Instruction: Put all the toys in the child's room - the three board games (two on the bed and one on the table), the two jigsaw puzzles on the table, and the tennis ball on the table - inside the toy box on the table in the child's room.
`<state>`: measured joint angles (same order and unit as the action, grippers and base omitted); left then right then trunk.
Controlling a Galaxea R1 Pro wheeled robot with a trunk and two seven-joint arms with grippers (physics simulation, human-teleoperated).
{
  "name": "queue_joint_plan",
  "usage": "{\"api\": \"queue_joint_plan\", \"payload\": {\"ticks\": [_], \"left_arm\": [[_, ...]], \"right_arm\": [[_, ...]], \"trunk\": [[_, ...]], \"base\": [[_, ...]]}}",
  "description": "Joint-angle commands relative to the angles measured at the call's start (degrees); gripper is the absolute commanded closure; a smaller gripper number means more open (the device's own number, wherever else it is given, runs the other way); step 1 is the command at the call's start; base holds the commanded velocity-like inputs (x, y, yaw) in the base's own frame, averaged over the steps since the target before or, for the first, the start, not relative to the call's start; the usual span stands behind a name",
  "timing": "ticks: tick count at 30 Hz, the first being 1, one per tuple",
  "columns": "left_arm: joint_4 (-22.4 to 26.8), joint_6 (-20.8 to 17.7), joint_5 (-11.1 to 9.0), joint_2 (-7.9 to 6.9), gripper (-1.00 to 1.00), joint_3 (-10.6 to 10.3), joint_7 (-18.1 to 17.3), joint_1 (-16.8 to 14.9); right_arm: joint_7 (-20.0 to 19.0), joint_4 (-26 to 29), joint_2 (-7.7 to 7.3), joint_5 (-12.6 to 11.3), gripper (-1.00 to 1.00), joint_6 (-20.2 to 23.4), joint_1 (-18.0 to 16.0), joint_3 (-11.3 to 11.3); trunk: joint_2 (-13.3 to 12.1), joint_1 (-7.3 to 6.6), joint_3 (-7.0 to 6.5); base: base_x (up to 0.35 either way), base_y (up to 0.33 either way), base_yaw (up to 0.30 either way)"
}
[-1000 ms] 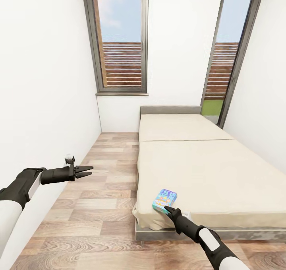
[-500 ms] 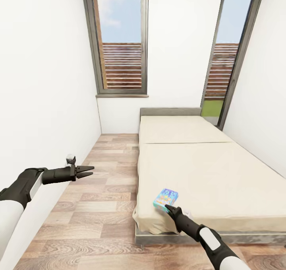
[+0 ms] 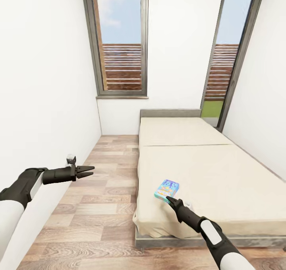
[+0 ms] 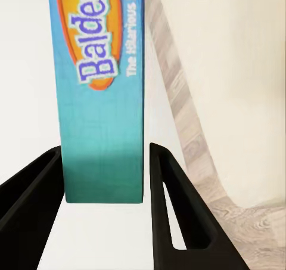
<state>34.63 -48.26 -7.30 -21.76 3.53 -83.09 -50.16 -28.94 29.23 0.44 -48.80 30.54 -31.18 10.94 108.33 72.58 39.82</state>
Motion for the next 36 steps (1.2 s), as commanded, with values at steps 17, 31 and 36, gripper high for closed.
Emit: {"api": "queue_joint_plan", "payload": {"ticks": [17,31,36], "left_arm": [[0.0,-0.6,0.0,0.4,-1.0,-0.01,-0.14,-0.03],[0.0,-0.6,0.11,0.56,-1.0,-0.01,0.0,-0.03],[0.0,-0.6,0.2,1.01,-1.0,-0.04,-0.01,-0.03]], "right_arm": [[-11.38,9.35,-2.27,5.08,1.0,-0.29,0.77,-0.05],[-12.02,9.52,-2.38,5.12,1.0,0.2,0.77,-0.01],[-12.0,9.53,-2.36,5.17,1.0,0.12,0.77,-0.09]], "trunk": [[-6.81,-3.75,-3.0],[-12.42,-6.82,-5.51],[-14.43,-7.92,-6.41]], "base": [[0.0,0.0,0.0],[0.0,0.0,0.0],[0.0,0.0,0.0]]}}
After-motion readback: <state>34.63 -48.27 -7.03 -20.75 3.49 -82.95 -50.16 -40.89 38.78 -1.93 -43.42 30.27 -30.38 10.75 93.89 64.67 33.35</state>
